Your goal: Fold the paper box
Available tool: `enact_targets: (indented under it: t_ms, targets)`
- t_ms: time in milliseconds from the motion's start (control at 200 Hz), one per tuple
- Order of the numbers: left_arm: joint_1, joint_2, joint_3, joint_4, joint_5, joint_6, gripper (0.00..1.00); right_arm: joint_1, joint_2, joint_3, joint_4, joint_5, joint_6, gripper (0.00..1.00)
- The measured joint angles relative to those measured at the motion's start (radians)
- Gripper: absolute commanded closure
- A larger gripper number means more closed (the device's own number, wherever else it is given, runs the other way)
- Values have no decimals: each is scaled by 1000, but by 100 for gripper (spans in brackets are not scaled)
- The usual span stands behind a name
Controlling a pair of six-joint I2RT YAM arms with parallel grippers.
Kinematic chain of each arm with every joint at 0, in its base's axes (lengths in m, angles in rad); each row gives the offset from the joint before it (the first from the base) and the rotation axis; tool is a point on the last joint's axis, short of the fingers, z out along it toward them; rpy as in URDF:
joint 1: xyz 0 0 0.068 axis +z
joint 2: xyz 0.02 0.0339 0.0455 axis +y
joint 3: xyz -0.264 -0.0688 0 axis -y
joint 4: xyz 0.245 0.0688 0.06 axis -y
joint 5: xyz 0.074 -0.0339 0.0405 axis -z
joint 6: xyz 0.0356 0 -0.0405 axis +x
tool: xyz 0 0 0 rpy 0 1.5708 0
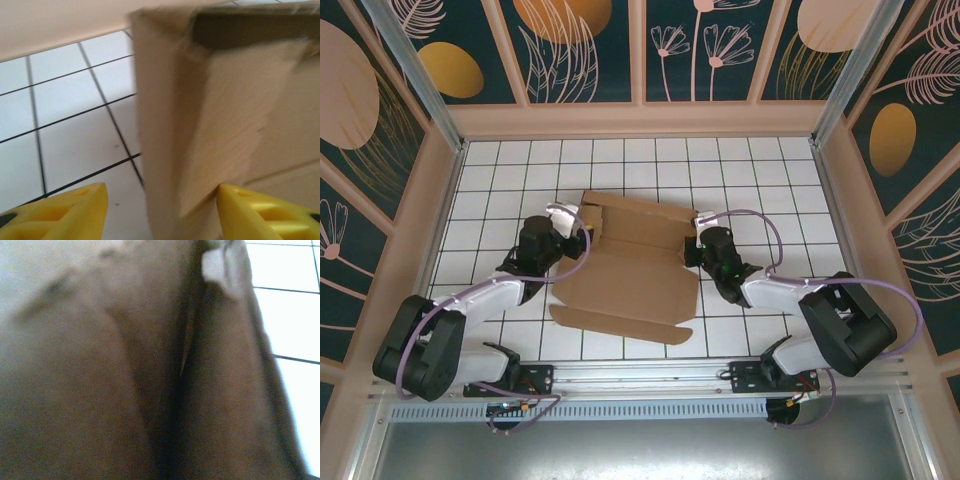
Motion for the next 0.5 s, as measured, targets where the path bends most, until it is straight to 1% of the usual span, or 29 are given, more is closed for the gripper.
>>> enact_targets:
  t_ms: [70, 160, 320, 500]
  targets:
    - [0, 26, 27, -2, 63, 35, 44, -9, 0, 0, 0, -32, -16, 100]
    - [5, 51, 62, -5, 79, 63, 51, -15, 0, 0, -2, -47, -25, 100]
    - [17, 103, 110, -38, 64, 85, 75, -18, -13, -2, -17, -37, -27, 100]
    - [20, 111, 117, -48, 44, 65, 88, -14, -23, -4, -30, 11, -22, 100]
